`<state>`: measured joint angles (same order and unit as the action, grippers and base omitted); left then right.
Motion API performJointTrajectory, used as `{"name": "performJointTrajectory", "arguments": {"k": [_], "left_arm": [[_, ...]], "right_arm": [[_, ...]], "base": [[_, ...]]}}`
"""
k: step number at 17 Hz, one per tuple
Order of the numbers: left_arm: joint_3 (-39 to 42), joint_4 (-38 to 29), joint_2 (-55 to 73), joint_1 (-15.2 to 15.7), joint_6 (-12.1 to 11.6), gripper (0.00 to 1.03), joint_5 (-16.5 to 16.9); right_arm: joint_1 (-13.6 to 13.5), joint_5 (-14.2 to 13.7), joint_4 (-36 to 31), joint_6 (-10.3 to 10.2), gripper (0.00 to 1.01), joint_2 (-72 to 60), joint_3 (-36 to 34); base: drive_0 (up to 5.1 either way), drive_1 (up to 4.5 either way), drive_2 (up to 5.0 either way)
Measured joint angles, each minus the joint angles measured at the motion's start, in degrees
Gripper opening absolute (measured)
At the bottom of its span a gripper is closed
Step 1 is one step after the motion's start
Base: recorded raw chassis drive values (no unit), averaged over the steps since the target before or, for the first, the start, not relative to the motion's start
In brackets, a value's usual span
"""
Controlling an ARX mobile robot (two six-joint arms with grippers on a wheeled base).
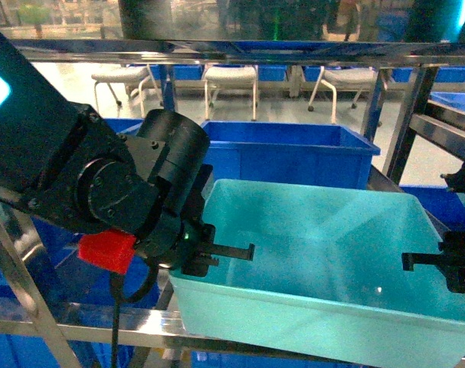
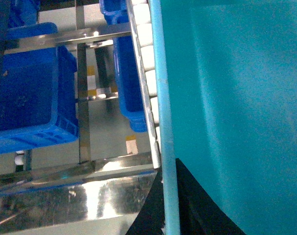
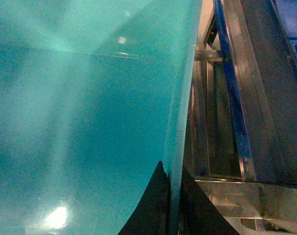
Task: Organize blue bins on left shelf correctly
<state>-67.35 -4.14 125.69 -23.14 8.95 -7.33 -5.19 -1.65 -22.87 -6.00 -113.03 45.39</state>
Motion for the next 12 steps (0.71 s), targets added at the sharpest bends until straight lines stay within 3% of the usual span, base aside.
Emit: {"name": "performJointTrajectory", "arguments": {"k": [4,9,10,12], "left_arm": [[-9.05,3.78,5.90,2.16,-1.31,0.02,0.59],[-15.39,6.05,10.49,7.02,-2.01,0.02,1.44],[-17.49,7.17,12.15,8.72,-2.45,0.02,2.10],[-21.55,9.18,15.45,9.31,-3.08,0.02,2.95]], "right_arm": [[-0.07,-0.04,4.13,0.07,0.02,-5.92,9.09],[-3.23,0.90,7.91,1.40,0.02,-12.33,19.85],[-4.28,0.74,10.29,1.44,0.02,-14.64,24.04],[-4.11,-0.83,15.58,1.55,0.02,-18.99,30.56]], "base": [[0.0,0.00,0.0],[0.0,0.00,0.0],[0.0,0.00,0.0],[0.0,0.00,0.0]]}}
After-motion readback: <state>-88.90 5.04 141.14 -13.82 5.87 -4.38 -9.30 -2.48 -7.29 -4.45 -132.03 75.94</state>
